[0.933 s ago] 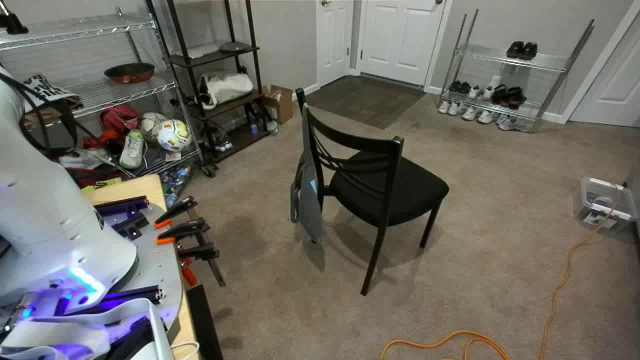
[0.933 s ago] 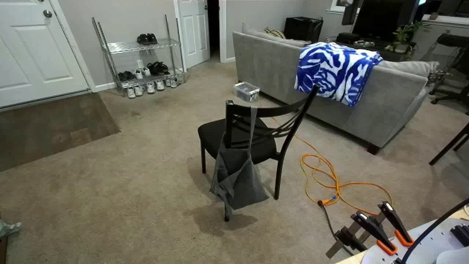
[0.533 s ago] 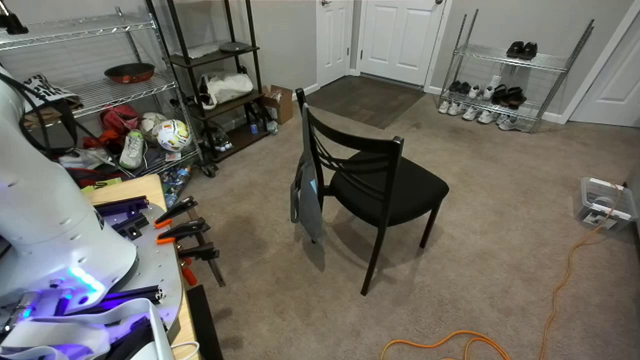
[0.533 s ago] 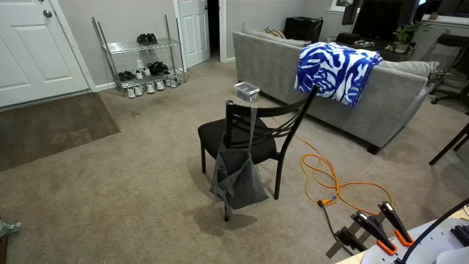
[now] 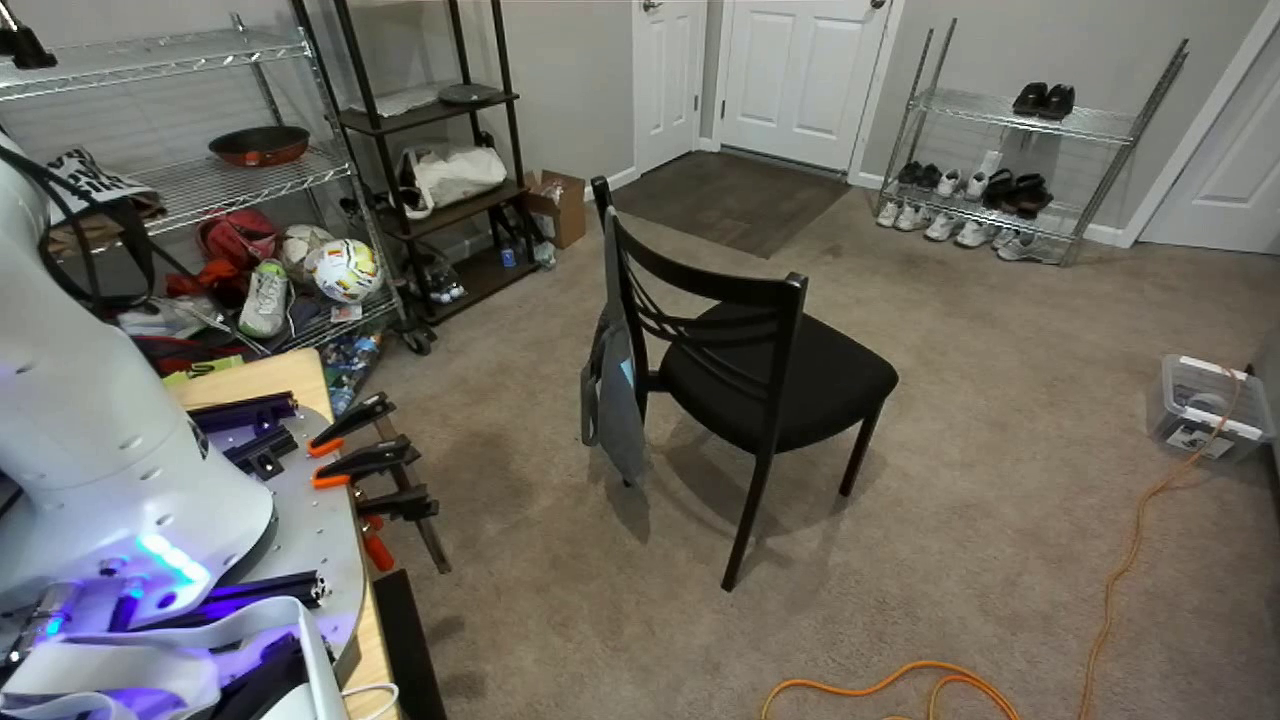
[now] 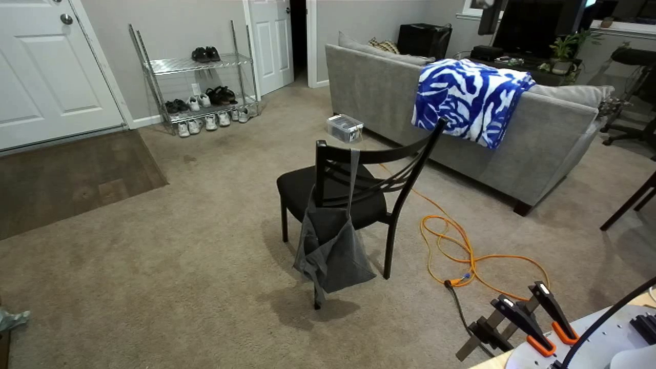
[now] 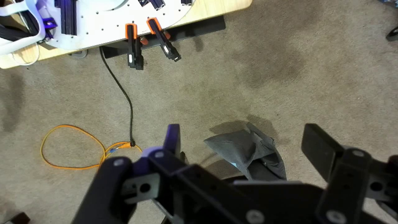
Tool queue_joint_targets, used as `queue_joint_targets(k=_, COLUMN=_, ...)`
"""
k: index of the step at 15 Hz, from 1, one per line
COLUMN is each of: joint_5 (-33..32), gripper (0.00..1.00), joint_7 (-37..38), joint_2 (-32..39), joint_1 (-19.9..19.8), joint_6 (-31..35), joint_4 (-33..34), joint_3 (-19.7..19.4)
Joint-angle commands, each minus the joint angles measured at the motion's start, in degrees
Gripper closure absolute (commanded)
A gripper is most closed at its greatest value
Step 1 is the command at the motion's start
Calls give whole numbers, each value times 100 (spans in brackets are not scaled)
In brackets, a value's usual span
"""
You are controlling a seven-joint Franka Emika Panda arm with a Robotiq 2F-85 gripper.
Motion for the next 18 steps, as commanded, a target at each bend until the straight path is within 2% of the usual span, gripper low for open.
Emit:
queue_joint_targets(k=1, joint_5=9, gripper=0, joint_7=163, joint_2=-71, joint_1=-59, joint_6=185, joint_4=-62, joint_3=-56)
queue_joint_targets(k=3, joint_5=-37, gripper=0, joint_7=383, joint_2=-163, joint_1=-244, joint_6=689, joint_4=-216, joint_3=-178)
queue_joint_targets(k=8, joint_5=-405, gripper=0, joint_7=502, joint_2=764, joint_1=-491, joint_6=1568, joint_4=84, joint_3=-210)
queue_joint_targets(k=13, joint_5=-678, gripper=0, joint_7=846, joint_2=1792, joint_1=-307, joint_6=2154, joint_4=474, joint_3=-76)
queue_joint_targets(k=18, joint_5=-900, gripper=0, joint_7=1015, joint_2=2705, joint_1=10, joint_6=2038, joint_4=1159, joint_3=-176)
